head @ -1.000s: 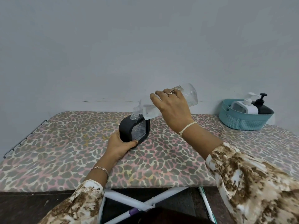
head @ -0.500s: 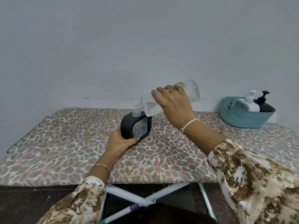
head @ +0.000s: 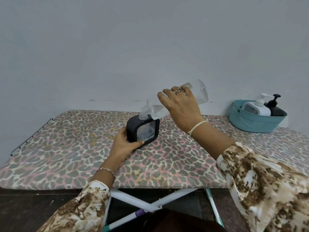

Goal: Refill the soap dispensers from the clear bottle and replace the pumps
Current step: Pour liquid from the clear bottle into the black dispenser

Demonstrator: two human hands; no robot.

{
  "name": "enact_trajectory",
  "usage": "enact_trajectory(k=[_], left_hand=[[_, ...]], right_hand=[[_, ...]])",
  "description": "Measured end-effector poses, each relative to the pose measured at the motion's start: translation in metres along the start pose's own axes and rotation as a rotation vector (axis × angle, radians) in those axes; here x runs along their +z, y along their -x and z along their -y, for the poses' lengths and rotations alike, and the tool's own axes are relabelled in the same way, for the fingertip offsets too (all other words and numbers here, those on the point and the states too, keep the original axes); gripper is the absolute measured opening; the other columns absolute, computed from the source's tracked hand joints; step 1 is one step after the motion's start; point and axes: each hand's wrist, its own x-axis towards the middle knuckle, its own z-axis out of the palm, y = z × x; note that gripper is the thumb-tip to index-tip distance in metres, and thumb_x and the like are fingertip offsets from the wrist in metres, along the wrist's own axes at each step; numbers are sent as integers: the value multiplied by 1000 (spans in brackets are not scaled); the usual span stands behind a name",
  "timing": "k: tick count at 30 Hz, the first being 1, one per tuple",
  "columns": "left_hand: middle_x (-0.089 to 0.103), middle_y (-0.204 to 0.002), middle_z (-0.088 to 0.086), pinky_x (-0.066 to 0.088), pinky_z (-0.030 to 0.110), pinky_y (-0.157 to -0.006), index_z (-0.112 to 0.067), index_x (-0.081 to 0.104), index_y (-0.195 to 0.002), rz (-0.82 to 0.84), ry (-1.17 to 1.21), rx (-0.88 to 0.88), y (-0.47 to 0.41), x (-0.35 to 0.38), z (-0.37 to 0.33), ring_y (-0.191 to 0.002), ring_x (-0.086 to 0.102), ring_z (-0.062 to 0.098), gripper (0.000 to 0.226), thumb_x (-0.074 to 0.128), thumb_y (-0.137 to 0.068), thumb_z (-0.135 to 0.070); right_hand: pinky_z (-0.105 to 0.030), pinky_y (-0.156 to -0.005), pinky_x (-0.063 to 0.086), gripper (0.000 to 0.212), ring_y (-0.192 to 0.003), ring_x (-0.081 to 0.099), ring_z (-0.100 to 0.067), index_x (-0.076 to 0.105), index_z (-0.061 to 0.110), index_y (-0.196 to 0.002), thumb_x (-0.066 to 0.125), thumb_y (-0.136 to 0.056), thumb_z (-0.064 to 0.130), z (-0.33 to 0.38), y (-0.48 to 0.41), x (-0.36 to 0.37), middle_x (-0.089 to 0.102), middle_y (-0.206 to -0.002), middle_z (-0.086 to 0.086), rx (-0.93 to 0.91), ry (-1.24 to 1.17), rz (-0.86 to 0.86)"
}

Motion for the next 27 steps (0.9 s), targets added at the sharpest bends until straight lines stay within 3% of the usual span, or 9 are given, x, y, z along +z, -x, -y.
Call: enact_trajectory(k=[8, 15, 27], left_hand=[[61, -115, -3, 52, 23, -90, -14, 49, -120, 15, 18, 3, 0, 0, 1, -107, 60, 8, 68, 82, -65, 9], [57, -130, 9, 48, 39, -103, -5, 44, -133, 19, 34, -28, -4, -3, 4, -119, 57, 20, 81, 83, -63, 8], [57, -126, 5, 48, 32, -101, -8, 44, -133, 52, 59, -26, -1, -2, 1, -117, 57, 16, 75, 79, -69, 9]], right_hand=[[-39, -86, 46, 47, -93, 64, -27, 61, 16, -113, 49, -70, 0, -1, -3, -2, 68, -104, -4, -16, 11, -9], [-38, -85, 47, 49, -92, 65, -26, 62, 16, -110, 69, -64, 1, -2, -5, -1, 69, -103, -3, -38, 17, -30], [-38, -89, 45, 46, -96, 64, -25, 60, 18, -113, 67, -70, 5, -5, -8, -2, 69, -104, -2, -78, 78, -16]])
